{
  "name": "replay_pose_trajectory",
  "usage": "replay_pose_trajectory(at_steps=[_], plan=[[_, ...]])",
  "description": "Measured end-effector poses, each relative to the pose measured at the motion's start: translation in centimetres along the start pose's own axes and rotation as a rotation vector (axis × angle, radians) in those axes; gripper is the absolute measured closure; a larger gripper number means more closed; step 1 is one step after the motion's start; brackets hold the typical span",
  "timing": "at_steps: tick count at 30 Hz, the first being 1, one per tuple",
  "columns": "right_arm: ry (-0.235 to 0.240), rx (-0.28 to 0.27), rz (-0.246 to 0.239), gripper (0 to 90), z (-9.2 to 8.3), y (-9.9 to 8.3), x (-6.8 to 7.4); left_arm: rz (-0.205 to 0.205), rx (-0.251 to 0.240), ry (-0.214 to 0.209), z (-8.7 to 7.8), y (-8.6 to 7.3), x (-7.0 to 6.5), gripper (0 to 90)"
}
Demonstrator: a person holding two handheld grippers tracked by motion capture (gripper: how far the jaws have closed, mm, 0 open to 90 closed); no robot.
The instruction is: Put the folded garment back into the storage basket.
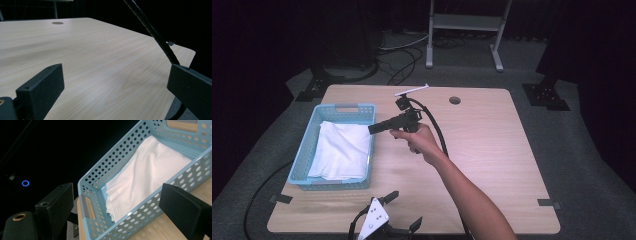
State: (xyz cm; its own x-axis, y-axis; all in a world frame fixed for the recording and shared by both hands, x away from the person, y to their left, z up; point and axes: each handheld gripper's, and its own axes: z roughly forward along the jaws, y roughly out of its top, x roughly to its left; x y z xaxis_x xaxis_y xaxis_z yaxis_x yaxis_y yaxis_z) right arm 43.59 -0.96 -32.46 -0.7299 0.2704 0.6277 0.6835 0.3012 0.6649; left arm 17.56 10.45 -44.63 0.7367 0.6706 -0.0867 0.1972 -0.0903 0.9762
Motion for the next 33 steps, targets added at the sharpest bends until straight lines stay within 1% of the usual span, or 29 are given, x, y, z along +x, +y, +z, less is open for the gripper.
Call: replay_pose_trajectory(at_steps=[5, 7, 8, 10, 17, 21, 33], plan=[[-0.009, -0.012, 0.009, 11.8, -0.7, -0.4, -0.2, -0.001, 0.002, -0.003, 0.0, 0.0, -0.1, 0.6], [-0.016, -0.016, 0.009, 11.8, -0.9, -0.5, -0.2, 0.002, 0.002, -0.004, 0.1, 0.0, -0.1, 0.6], [-0.019, -0.018, 0.000, 11.7, -1.1, -0.6, -0.3, 0.002, 0.003, -0.003, 0.1, 0.0, -0.1, 0.6], [-0.023, -0.015, 0.005, 10.1, -1.3, -0.7, -0.3, 0.003, 0.003, -0.003, 0.1, 0.0, -0.1, 0.6], [-0.033, -0.033, 0.012, 10.1, -2.2, -1.2, -0.7, 0.003, 0.007, -0.001, 0.1, -0.1, -0.1, 0.6], [-0.050, -0.040, 0.012, 10.0, -2.6, -1.5, -0.9, 0.004, 0.009, -0.001, 0.1, -0.1, -0.1, 0.6], [-0.065, -0.053, 0.023, 10.1, -3.8, -2.2, -1.4, 0.004, 0.013, -0.001, 0.2, -0.1, -0.2, 0.6]])
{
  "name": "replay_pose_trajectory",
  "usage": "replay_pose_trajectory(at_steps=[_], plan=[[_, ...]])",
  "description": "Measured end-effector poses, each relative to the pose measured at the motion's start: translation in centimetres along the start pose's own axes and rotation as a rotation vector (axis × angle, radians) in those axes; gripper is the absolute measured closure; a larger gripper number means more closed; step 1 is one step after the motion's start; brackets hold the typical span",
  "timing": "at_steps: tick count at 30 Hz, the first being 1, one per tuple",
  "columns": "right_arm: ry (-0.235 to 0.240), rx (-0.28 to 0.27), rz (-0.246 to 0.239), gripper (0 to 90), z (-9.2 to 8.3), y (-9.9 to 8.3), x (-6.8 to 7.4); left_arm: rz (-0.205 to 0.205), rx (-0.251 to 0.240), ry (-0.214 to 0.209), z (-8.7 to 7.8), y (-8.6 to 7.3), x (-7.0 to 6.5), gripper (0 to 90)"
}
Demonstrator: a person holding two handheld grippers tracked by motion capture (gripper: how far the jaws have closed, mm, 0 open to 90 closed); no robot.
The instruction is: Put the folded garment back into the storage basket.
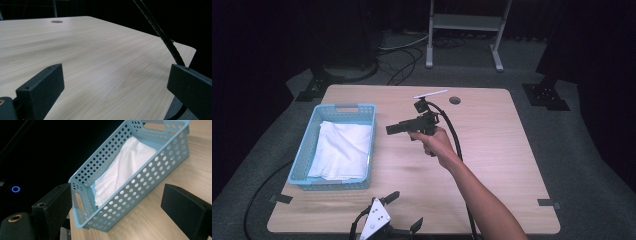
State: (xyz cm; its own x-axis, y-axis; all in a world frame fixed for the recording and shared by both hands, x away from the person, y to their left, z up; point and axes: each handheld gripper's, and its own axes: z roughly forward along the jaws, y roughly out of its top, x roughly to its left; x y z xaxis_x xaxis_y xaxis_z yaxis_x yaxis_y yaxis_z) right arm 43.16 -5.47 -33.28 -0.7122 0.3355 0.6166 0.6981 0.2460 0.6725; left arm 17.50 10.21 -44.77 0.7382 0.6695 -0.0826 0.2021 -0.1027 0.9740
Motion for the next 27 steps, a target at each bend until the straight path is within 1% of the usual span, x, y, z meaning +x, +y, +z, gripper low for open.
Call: replay_pose_trajectory(at_steps=[13, 27], plan=[[-0.026, -0.001, -0.006, 10.1, -1.3, -0.6, -0.5, 0.003, 0.002, 0.001, 0.1, -0.1, 0.0, 0.6], [-0.045, 0.003, 0.009, 10.1, -2.0, -1.5, -1.5, 0.008, 0.006, 0.000, 0.1, -0.1, -0.1, 0.6]])
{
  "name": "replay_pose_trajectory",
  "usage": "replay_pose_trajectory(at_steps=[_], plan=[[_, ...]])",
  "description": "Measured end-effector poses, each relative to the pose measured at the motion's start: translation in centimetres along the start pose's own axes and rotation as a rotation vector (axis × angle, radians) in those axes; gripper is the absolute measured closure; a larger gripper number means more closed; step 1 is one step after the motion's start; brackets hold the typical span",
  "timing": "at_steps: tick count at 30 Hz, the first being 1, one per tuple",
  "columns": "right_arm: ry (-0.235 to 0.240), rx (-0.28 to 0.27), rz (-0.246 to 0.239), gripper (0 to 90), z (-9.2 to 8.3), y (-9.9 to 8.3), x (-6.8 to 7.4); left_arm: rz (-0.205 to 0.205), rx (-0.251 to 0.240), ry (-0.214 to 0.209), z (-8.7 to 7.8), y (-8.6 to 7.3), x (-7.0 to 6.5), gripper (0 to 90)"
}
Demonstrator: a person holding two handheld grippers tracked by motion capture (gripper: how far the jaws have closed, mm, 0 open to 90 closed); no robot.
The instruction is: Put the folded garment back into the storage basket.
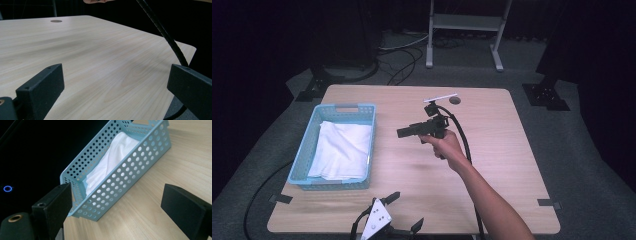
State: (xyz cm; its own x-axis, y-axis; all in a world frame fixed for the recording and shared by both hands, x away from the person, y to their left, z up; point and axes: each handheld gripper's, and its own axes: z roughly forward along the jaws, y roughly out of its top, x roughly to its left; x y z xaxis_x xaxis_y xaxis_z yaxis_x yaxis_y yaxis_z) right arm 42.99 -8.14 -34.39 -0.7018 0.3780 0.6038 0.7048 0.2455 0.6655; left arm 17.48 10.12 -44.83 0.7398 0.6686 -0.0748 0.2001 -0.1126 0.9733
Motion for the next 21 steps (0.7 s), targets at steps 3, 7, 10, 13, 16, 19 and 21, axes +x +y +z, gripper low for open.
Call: replay_pose_trajectory(at_steps=[3, 7, 10, 13, 16, 19, 21], plan=[[-0.005, 0.003, 0.003, 10.1, -0.2, -0.2, -0.3, 0.000, 0.001, 0.000, 0.0, 0.0, 0.0, 0.6], [-0.008, -0.001, 0.002, 10.1, -0.5, -0.3, -0.5, 0.002, 0.005, -0.001, 0.1, 0.0, 0.0, 0.6], [-0.013, 0.003, 0.004, 10.1, -0.7, -0.5, -0.6, -0.001, 0.003, 0.000, 0.1, -0.1, 0.0, 0.6], [-0.016, 0.000, 0.009, 10.0, -0.8, -0.7, -0.8, 0.001, 0.004, 0.001, 0.1, -0.1, 0.0, 0.6], [-0.022, -0.001, 0.011, 10.1, -1.0, -1.1, -1.2, 0.002, 0.006, 0.000, 0.1, -0.1, -0.1, 0.6], [-0.028, 0.002, 0.014, 10.1, -1.2, -1.3, -1.3, 0.003, 0.008, -0.001, 0.2, -0.1, -0.1, 0.6], [-0.032, -0.001, 0.016, 10.1, -1.4, -1.5, -1.5, 0.004, 0.008, -0.001, 0.2, -0.1, -0.1, 0.6]])
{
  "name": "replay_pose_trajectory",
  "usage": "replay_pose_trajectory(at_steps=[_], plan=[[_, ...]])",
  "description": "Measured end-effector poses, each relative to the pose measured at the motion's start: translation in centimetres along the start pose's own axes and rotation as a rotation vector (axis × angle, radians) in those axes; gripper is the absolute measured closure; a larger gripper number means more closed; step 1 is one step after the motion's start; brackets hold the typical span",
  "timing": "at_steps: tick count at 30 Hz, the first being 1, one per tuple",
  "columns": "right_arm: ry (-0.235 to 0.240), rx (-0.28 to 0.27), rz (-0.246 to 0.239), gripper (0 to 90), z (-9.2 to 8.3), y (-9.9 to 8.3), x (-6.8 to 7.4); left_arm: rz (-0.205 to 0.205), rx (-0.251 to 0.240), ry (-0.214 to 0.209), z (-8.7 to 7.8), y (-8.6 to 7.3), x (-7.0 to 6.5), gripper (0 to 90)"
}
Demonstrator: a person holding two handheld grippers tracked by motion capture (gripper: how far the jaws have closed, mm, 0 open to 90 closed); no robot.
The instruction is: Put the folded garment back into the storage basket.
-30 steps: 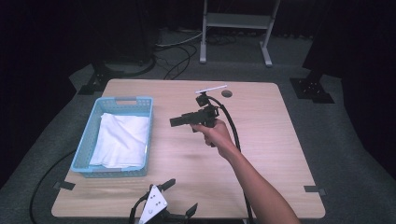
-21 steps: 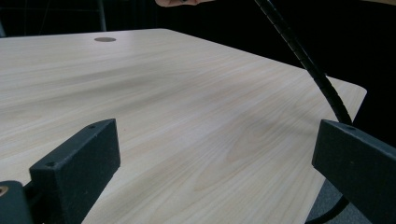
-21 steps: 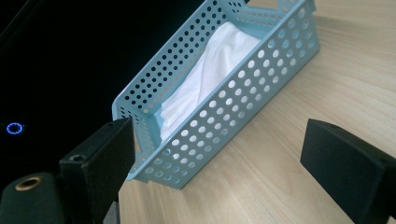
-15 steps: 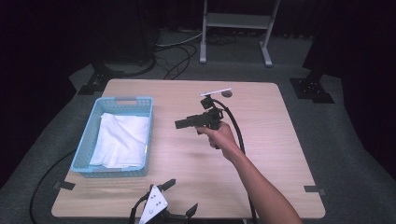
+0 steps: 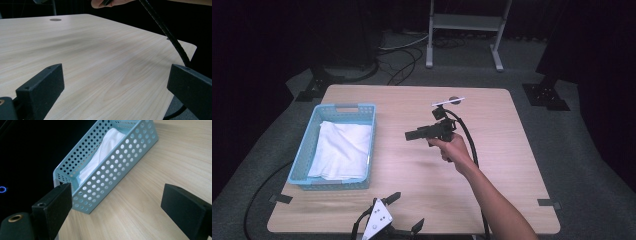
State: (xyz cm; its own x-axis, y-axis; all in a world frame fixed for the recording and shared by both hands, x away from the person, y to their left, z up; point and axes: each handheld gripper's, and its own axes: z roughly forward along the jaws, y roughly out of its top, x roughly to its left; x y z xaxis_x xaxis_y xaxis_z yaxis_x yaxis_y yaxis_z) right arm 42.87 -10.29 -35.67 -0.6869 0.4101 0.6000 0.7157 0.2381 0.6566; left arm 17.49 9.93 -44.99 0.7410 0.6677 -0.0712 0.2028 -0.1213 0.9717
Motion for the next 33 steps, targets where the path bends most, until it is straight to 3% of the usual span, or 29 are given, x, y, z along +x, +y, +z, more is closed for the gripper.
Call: replay_pose_trajectory(at_steps=[33], plan=[[-0.027, -0.007, 0.029, 10.1, -2.0, -2.2, -1.8, 0.006, 0.007, 0.000, 0.1, -0.1, -0.1, 0.6]])
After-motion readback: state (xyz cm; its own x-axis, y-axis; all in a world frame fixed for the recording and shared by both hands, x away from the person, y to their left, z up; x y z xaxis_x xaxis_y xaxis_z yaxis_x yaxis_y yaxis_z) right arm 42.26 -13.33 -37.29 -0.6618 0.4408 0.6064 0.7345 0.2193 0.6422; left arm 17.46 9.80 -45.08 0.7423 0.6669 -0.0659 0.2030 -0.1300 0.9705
